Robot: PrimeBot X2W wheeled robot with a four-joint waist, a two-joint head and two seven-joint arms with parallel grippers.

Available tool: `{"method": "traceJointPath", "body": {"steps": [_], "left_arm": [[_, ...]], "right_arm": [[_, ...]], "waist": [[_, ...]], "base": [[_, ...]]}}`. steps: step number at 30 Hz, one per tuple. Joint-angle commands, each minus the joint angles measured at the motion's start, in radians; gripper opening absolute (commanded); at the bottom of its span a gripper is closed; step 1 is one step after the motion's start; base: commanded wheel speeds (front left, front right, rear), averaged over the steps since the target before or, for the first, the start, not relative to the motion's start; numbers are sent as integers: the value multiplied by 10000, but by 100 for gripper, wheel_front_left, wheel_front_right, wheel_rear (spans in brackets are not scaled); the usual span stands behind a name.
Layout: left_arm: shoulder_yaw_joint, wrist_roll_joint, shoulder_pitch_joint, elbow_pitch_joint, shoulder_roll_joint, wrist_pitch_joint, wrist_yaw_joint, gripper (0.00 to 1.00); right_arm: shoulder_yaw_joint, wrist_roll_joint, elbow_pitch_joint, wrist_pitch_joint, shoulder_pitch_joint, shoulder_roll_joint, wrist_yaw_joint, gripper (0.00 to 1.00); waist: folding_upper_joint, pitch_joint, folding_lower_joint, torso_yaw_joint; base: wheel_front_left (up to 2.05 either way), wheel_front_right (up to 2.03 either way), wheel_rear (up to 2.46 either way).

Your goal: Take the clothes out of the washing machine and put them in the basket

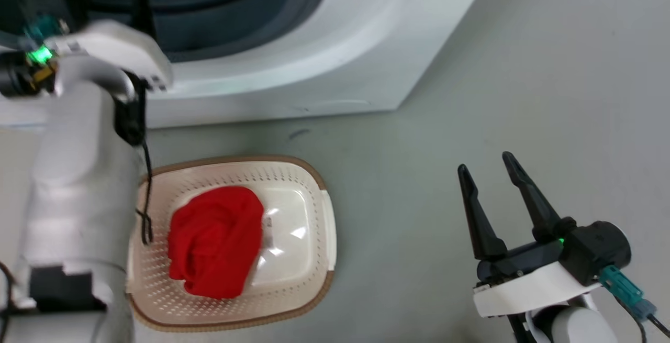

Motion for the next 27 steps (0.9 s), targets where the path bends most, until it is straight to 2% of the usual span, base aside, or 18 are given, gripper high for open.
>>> {"method": "traceJointPath", "body": {"steps": [1,7,12,13,19,27], "left_arm": [[-58,113,-662,409,275,240,49,100],[-271,420,-2348,1551,1082,1094,69,100],[-469,623,-3533,2354,1822,2204,-43,100],[-469,623,-3533,2354,1822,2204,-43,100],[-885,1040,-4745,2911,2715,3654,-180,100],[-1207,1247,-5950,3477,3365,6161,-288,100]], "right_arm": [[201,106,130,-129,-263,9,-5,100],[727,452,537,-451,-619,9,-7,100],[1029,707,836,-674,-793,10,-5,100],[1029,707,836,-674,-793,10,-5,100],[1318,1019,1057,-851,-952,10,-7,100],[1638,1281,1181,-941,-1007,9,-7,100]], "waist": [[-1,770,-1,-604],[-1,1481,-1,-1330],[-1,1979,-1,-1930],[-1,1979,-1,-1930],[-1,2456,-1,-2489],[-1,2891,-1,-2843]], "base": [[0,0,0],[0,0,0],[0,0,0],[0,0,0],[0,0,0],[0,0,0]]}}
